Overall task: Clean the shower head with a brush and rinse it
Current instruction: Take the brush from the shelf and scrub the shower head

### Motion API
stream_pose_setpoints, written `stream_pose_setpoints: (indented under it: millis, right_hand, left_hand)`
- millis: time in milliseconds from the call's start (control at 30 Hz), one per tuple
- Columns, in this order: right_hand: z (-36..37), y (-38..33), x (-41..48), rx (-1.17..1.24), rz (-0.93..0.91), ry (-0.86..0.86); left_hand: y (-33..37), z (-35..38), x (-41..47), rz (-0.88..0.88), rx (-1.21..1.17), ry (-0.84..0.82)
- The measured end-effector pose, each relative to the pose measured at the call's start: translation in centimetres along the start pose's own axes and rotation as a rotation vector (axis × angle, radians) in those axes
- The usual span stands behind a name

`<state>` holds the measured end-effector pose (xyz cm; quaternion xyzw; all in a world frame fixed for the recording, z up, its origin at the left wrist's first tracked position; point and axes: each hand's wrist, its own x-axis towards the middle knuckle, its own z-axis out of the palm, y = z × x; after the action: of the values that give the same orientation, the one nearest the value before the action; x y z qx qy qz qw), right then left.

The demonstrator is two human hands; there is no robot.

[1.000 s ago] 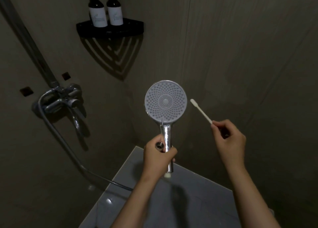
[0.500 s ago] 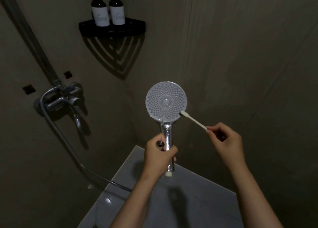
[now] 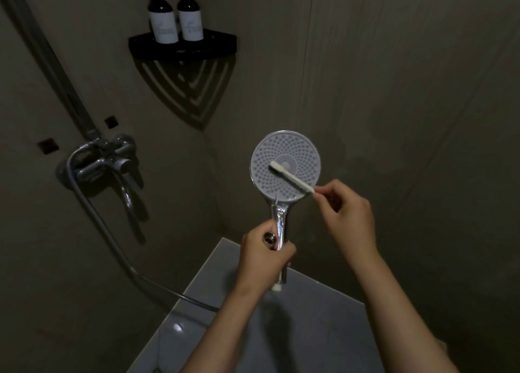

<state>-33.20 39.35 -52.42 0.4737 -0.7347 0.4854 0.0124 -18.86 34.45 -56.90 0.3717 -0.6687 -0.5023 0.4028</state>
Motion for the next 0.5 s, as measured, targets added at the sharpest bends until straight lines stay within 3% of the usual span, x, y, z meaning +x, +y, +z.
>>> stream_pose_setpoints:
  millis: [167,333,500]
  right_hand:
    - [-0.5,0.1,0.2,0.032,0.062,0.198]
    - [-0.2,0.0,-0.5,0.125,-0.006,0.009]
    - [-0.4,0.9,-0.6,0.047,0.072,0.12]
  left_hand:
    - [0.0,0.0,-0.2,-0.002,-0.018,0.005]
    - [0.2,-0.2,-0.1,-0.011,-0.032,0.014]
    - [0.4,-0.3,0.0,-0.014,-0.053,0.025]
